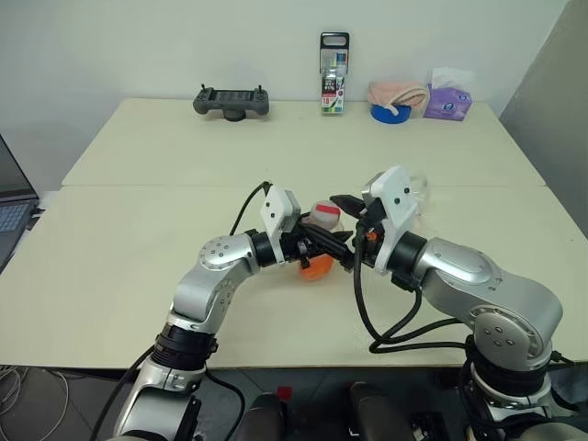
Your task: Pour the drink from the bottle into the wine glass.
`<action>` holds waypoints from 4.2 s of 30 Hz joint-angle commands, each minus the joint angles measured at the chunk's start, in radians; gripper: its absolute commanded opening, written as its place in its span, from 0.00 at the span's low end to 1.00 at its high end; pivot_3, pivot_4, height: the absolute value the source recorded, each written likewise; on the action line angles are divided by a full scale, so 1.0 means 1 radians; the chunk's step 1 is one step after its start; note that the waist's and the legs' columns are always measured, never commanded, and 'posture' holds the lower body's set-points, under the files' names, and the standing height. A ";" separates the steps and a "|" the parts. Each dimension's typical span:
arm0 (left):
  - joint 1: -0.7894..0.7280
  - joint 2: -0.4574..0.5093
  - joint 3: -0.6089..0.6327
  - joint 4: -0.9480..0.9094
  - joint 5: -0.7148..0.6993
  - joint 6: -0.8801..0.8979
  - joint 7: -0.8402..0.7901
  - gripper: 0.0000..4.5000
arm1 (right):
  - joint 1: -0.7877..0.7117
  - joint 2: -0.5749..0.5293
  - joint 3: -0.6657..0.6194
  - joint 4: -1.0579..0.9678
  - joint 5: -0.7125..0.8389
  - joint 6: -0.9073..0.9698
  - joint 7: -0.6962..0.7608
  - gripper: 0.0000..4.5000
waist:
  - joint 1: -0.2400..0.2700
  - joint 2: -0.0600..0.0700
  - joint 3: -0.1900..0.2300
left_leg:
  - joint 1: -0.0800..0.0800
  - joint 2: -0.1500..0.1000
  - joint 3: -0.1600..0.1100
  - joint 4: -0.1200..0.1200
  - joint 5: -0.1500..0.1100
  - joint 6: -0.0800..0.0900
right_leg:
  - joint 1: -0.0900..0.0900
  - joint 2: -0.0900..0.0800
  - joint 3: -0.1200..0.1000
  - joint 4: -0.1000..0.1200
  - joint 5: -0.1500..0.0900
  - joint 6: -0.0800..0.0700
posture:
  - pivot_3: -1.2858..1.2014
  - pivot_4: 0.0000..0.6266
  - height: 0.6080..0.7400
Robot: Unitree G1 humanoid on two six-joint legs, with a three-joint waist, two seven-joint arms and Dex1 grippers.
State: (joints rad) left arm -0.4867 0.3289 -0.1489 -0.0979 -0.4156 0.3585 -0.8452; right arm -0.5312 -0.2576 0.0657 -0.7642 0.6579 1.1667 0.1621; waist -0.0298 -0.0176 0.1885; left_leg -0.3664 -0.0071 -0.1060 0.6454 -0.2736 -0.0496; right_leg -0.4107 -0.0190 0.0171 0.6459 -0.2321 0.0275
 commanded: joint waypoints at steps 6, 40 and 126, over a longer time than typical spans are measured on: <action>-0.017 -0.009 0.016 -0.032 -0.007 -0.028 -0.005 0.48 | -0.021 -0.003 0.000 -0.016 0.000 -0.002 -0.008 0.39 | 0.000 0.000 0.000 | 0.000 0.000 0.000 0.000 0.000 0.000 | 0.000 0.000 0.000 0.000 0.000 0.000 | 0.52 0.24 1.00; -0.029 -0.043 0.030 -0.096 -0.074 0.001 -0.043 0.48 | -0.473 -0.446 0.196 0.862 -0.197 -0.852 1.327 0.94 | 0.003 0.001 0.002 | 0.000 0.000 0.000 0.000 0.000 0.000 | 0.000 -0.001 -0.001 -0.001 0.002 -0.003 | 0.52 0.24 1.00; -0.022 -0.063 0.008 -0.083 -0.053 0.011 -0.025 0.47 | -0.332 -0.480 0.094 0.706 -0.090 -0.641 1.316 0.93 | 0.004 0.001 0.002 | 0.000 -0.001 0.000 0.001 0.001 -0.002 | 0.001 -0.001 -0.001 0.000 0.001 -0.001 | 0.52 0.24 1.00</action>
State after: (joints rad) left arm -0.4826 0.2713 -0.1662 -0.1727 -0.4604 0.4006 -0.8775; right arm -0.8690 -0.7315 0.1964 -0.0033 0.5335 0.5152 1.4689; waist -0.0258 -0.0164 0.1909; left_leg -0.3660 -0.0077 -0.1062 0.6460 -0.2724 -0.0519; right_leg -0.4097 -0.0204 0.0163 0.6456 -0.2311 0.0264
